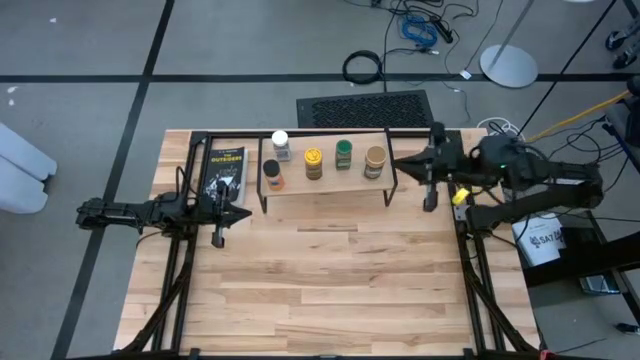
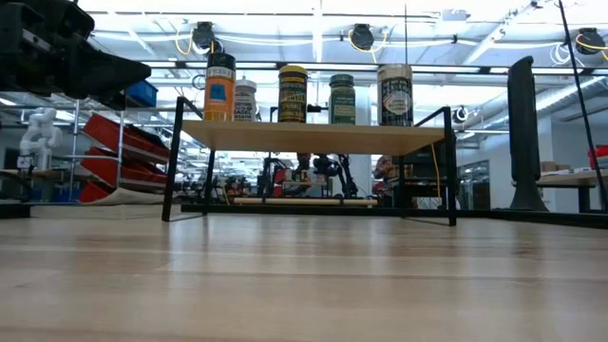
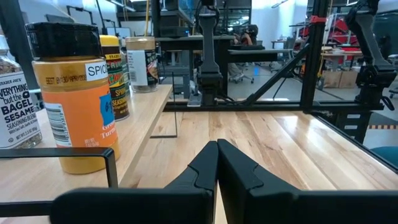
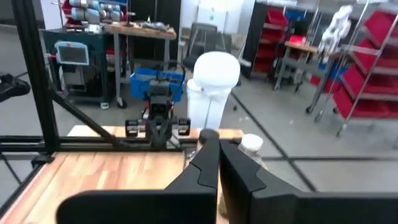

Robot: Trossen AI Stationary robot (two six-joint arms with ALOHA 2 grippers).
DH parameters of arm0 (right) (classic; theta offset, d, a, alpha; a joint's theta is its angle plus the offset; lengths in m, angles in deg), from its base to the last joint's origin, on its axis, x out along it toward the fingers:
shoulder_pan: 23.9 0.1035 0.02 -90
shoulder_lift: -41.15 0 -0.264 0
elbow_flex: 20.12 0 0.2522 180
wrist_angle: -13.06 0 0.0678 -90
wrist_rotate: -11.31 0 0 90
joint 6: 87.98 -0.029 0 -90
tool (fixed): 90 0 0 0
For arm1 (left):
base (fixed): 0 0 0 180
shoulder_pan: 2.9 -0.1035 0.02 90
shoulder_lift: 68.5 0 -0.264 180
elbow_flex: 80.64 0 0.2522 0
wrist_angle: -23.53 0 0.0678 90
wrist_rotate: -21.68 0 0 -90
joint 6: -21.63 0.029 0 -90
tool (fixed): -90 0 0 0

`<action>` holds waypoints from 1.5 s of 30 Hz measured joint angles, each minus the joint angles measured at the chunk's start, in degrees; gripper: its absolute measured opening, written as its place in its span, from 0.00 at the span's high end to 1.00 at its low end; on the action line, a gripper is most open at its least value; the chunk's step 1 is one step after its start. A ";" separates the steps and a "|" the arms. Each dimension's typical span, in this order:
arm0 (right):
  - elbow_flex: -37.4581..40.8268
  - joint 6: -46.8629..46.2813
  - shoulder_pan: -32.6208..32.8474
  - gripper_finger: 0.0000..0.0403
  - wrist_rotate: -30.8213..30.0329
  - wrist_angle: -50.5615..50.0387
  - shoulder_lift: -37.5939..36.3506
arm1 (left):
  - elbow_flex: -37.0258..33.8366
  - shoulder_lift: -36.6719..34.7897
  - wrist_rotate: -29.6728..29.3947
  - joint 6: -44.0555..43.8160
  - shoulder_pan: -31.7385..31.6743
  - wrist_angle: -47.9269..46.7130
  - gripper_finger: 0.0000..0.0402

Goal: Shelf spices
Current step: Remove the brown seasoning bottle from the shelf

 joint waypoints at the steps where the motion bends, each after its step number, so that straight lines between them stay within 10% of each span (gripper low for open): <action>1: 0.00 -0.52 0.00 1.00 0.02 -0.15 0.72 | 0.00 -0.02 0.25 0.02 0.01 0.00 0.96; 20: 0.00 0.88 0.00 1.00 0.20 -0.10 4.02 | 8.57 1.77 -2.48 -3.04 -0.01 -5.48 0.96; 45: 0.00 1.13 0.00 1.00 0.31 -1.11 3.47 | 68.79 43.71 -5.95 2.60 -0.01 -32.60 0.96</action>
